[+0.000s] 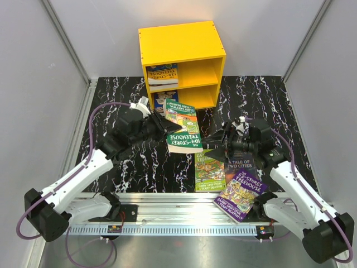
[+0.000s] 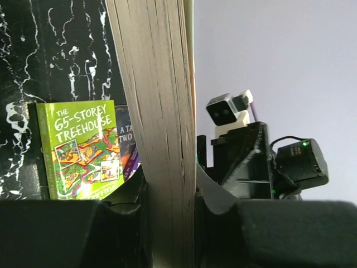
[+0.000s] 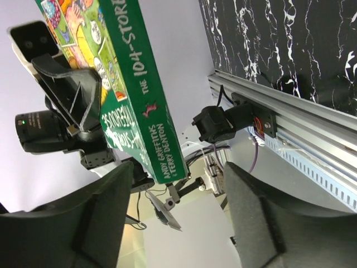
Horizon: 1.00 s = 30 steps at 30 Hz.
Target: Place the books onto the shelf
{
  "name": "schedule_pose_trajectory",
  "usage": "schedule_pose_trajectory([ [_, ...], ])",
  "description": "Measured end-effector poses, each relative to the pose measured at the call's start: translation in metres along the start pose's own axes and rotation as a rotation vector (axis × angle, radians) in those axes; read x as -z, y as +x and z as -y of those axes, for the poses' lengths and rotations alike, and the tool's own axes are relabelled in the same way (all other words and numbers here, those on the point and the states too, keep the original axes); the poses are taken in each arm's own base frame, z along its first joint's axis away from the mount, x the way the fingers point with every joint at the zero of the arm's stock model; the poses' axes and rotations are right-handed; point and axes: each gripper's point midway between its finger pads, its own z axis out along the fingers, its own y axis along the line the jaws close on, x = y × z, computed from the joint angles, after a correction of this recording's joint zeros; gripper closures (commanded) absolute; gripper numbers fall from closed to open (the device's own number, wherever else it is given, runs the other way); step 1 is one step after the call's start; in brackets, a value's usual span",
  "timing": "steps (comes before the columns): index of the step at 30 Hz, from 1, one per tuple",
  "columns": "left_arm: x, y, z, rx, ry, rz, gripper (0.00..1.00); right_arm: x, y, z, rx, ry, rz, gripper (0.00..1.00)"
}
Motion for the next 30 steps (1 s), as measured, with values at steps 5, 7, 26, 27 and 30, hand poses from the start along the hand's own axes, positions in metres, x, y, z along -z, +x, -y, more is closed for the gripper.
schedule_pose_trajectory([
  [5,-0.001,0.0,0.005,0.016,0.015,0.007,1.0,-0.006,-0.005,0.0,-0.011,-0.005,0.0,0.39],
  [7,-0.004,-0.001,0.006,0.018,0.018,0.009,1.0,-0.008,-0.007,-0.001,-0.01,-0.007,0.0,0.41],
  [26,-0.03,0.005,-0.014,0.074,-0.027,0.032,1.0,-0.03,-0.023,0.002,-0.026,0.011,-0.003,0.72],
  [27,-0.031,0.006,-0.017,0.079,-0.037,0.034,1.0,-0.031,-0.024,0.002,-0.026,0.01,-0.003,0.97],
  [30,-0.034,0.006,-0.025,0.083,-0.058,0.038,1.0,-0.035,-0.027,0.006,-0.034,0.02,-0.003,1.0],
])
